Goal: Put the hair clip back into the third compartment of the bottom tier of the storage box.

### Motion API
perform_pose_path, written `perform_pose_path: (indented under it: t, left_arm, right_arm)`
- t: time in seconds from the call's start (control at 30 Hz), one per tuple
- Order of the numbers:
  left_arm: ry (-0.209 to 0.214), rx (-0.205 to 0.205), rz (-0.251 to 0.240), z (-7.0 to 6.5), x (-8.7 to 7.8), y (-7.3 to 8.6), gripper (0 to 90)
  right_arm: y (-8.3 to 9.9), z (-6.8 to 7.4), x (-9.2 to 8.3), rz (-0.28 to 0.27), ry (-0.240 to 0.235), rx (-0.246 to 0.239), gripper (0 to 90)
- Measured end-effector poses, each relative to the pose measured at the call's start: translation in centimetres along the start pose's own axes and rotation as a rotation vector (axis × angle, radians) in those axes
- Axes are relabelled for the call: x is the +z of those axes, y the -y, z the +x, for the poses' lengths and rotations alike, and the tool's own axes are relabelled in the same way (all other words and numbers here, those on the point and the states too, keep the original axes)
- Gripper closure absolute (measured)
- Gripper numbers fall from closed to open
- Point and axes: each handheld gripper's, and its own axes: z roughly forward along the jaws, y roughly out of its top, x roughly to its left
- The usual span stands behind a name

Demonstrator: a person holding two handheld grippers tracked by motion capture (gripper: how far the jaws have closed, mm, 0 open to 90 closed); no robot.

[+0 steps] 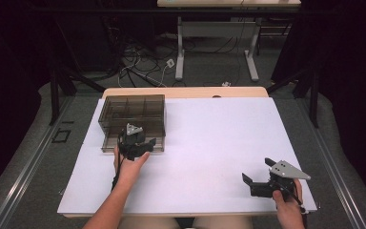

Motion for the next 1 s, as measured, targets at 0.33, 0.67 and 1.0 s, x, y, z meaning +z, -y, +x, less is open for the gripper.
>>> perform_pose_path:
  t: [0.33,0.67,1.0]
  left_arm:
    - [0.027,-0.018,-0.024,-0.1,-0.9,-0.2,41.6]
    - [0.059,-0.022,-0.048,-0.4,-1.8,-0.5,40.3]
    - [0.09,-0.028,-0.06,-0.8,-2.4,-0.6,27.7]
  right_arm:
    - [0.0,0.0,0.0,0.006,0.001,-0.004,0.0]
    - [0.0,-0.1,0.0,0.0,-0.001,-0.006,0.0]
    - [-0.1,0.0,0.0,0.016,0.0,-0.005,0.0]
